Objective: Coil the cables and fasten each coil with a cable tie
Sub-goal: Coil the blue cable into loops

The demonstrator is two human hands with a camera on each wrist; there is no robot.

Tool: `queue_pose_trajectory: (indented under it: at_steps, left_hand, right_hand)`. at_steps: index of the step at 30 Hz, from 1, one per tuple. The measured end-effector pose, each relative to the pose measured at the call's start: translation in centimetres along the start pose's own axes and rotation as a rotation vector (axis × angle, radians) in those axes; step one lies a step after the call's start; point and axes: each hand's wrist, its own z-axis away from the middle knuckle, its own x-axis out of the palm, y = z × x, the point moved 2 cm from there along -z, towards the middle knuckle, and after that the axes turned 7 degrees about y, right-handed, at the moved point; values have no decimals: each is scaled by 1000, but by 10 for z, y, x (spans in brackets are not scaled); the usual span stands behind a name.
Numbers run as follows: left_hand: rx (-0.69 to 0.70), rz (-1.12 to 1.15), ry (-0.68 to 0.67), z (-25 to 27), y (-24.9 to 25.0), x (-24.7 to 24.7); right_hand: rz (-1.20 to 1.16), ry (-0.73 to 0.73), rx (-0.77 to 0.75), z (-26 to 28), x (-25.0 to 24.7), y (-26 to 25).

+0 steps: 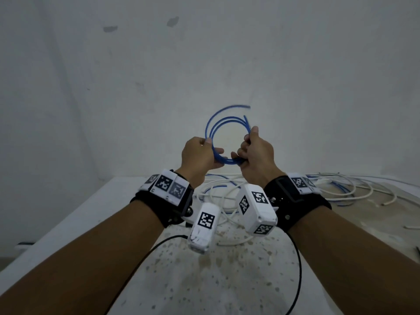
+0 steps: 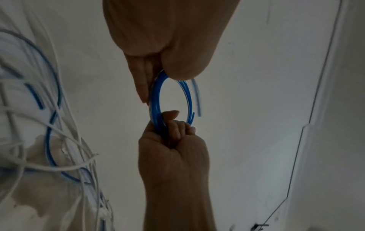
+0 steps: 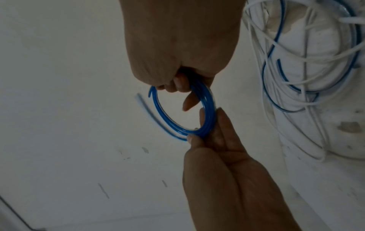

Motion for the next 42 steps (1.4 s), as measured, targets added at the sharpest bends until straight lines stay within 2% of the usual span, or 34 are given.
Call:
queue_pose_trajectory:
  at_steps: [5,8,11,13,16,18,27,30,34,42]
  left_hand:
    - [173,-103,77,-3,2,-5]
    - [187,-4,48,-6,8,-5]
    - [237,-57,30,-10,16,-8]
    - [216,-53,-2,-13,20,-11]
    - [96,21,-80,-19,23,-17]
    - [86,12,-119,-21,26,-20]
    - [380,-208,-206,-22,32,-28]
    - [425,-285,-231,-23,31,-29]
    - [436,-293,-241,-22,31,-30]
    - [333,-331,-312,-19,32,-29]
  right_hand:
    - [58,-74,-8,3,1,6]
    - [95,-140,23,6,0,11]
    - [97,-211,84,7,-1,13]
    - [107,-244,109,8,-1,12]
    - [123,-279,128,9,-3,9]
    - [127,-290,137,9,-3,8]
    - [176,-289,120,8,-4,7]
    - [169,-282,117,7,-6,7]
    - [194,-282,90,7,-7,8]
    - [336,-296,6,4,-6,8]
